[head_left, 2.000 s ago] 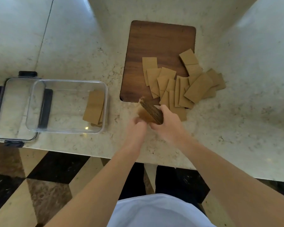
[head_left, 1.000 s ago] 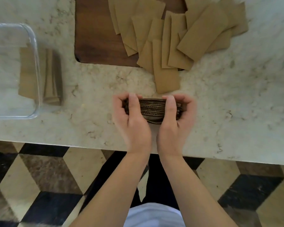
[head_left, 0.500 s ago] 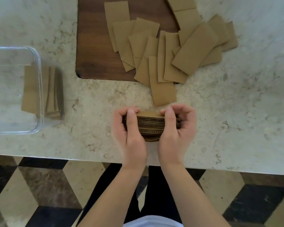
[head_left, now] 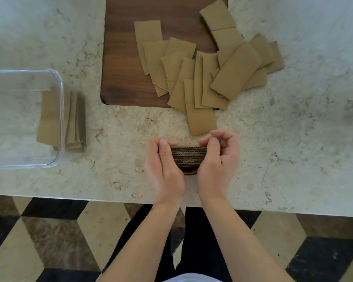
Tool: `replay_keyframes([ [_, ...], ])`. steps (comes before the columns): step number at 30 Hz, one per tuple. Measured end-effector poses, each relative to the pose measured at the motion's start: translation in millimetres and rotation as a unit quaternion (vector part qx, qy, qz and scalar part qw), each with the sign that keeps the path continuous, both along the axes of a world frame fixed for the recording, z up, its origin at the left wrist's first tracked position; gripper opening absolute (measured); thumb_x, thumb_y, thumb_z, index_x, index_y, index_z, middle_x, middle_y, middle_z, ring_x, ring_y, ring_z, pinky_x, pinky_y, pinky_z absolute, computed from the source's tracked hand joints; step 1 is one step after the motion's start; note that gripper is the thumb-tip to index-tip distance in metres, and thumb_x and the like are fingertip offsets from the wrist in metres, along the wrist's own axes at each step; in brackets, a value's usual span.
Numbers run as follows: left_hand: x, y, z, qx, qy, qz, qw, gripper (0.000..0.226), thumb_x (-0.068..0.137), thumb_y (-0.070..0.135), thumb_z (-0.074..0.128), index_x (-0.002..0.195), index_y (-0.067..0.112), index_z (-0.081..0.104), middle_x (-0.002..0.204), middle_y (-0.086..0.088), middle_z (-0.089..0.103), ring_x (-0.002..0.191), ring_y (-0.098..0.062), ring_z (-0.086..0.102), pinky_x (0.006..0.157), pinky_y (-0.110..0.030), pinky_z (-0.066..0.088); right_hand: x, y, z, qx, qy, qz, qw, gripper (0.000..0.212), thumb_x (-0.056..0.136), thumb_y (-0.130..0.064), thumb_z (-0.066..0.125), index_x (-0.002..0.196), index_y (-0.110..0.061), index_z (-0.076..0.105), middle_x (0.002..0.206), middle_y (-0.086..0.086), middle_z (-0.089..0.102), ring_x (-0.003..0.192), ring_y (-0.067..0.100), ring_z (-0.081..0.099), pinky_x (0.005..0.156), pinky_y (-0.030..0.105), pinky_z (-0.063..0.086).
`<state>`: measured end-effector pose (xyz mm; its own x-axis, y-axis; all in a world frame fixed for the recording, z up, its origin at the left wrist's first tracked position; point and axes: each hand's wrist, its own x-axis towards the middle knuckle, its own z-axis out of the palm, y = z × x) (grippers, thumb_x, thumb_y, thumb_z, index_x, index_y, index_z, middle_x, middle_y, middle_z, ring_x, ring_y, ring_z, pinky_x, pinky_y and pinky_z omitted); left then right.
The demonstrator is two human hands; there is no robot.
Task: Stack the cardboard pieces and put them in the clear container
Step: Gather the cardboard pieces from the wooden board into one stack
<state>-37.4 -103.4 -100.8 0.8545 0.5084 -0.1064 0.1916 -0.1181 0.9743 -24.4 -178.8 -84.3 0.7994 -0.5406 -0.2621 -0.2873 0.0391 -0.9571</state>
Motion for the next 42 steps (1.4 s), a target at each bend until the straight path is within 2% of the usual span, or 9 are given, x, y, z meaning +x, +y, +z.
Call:
replay_keyframes([
  [5,2,-6,3,-0.033,0.017,0.044,0.998,0.033,0.109,0.019,0.039,0.085,0.033,0.055,0.076,0.014,0.063,0.068,-0.001,0.057,0.063,-0.025,0.049,-24,-26,-6,-0.129,-0.084,0.174,0.973,0.019,0.097,-0.024,0.055,0.099,-0.009,0.067,0.095,0.008,0.067,0.090,0.024,0.064,0.081,0.030,0.050],
  [10,5,-18,12,-0.106,0.012,0.125,0.986,0.014,0.105,0.019,0.055,0.097,0.027,0.062,0.094,-0.003,0.072,0.089,-0.014,0.068,0.078,-0.041,0.056,-21,-11,-6,-0.132,-0.031,0.079,0.988,0.011,0.099,-0.032,0.057,0.089,-0.035,0.063,0.083,-0.012,0.065,0.079,0.007,0.061,0.073,0.021,0.049],
  [14,-3,-14,9,-0.092,-0.026,0.066,0.993,0.011,0.099,0.030,0.064,0.102,0.020,0.063,0.105,-0.006,0.073,0.097,-0.017,0.070,0.083,-0.033,0.058,-17,-10,-11,-0.106,-0.035,0.052,0.992,0.011,0.095,-0.029,0.061,0.085,-0.032,0.064,0.080,-0.009,0.066,0.076,0.006,0.062,0.069,0.017,0.050],
  [18,-1,-14,2,-0.048,-0.027,0.043,0.998,0.015,0.099,0.027,0.063,0.091,0.027,0.051,0.089,0.005,0.062,0.083,-0.013,0.064,0.078,-0.025,0.054,-18,-20,-9,-0.122,-0.026,0.122,0.985,0.018,0.092,-0.025,0.055,0.085,-0.012,0.065,0.080,0.004,0.066,0.075,0.012,0.061,0.069,0.019,0.049],
  [23,0,-13,1,-0.004,-0.025,0.037,0.999,0.012,0.102,0.028,0.059,0.093,0.034,0.051,0.088,-0.001,0.060,0.080,-0.007,0.062,0.076,-0.014,0.050,17,-49,14,-0.122,0.047,0.153,0.980,0.007,0.092,-0.025,0.064,0.097,-0.022,0.067,0.092,-0.010,0.068,0.085,0.002,0.063,0.075,0.019,0.053],
  [26,-3,-12,-1,0.004,-0.014,0.027,1.000,0.009,0.103,0.030,0.059,0.096,0.035,0.055,0.091,-0.003,0.066,0.084,0.002,0.063,0.077,-0.008,0.048,61,-63,24,-0.263,0.075,0.140,0.952,0.040,0.089,-0.039,0.072,0.121,-0.019,0.060,0.121,-0.003,0.062,0.113,0.013,0.058,0.099,0.035,0.051],
  [29,-2,-12,-1,-0.013,0.001,0.025,1.000,0.006,0.102,0.034,0.059,0.096,0.035,0.057,0.095,-0.010,0.069,0.085,0.006,0.063,0.076,-0.007,0.048,111,-67,23,-0.335,0.153,0.149,0.917,0.098,0.081,-0.069,0.068,0.154,-0.011,0.037,0.158,0.008,0.042,0.147,0.026,0.037,0.120,0.049,0.032],
  [33,-1,-13,0,-0.005,0.015,0.025,1.000,0.008,0.101,0.038,0.057,0.093,0.035,0.056,0.094,-0.010,0.067,0.084,0.003,0.061,0.078,-0.008,0.047,147,-49,13,-0.399,0.244,0.213,0.858,0.130,0.075,-0.086,0.058,0.166,-0.008,0.006,0.176,0.011,0.004,0.162,0.030,0.003,0.124,0.061,0.009],
  [42,1,-10,0,0.006,0.033,0.014,0.999,0.019,0.101,0.042,0.057,0.085,0.053,0.056,0.084,0.011,0.064,0.079,0.005,0.060,0.074,-0.008,0.048,144,-49,11,-0.461,0.169,0.330,0.806,0.096,0.076,-0.048,0.067,0.157,-0.014,0.028,0.171,0.010,0.019,0.158,0.032,0.015,0.122,0.060,0.023],
])
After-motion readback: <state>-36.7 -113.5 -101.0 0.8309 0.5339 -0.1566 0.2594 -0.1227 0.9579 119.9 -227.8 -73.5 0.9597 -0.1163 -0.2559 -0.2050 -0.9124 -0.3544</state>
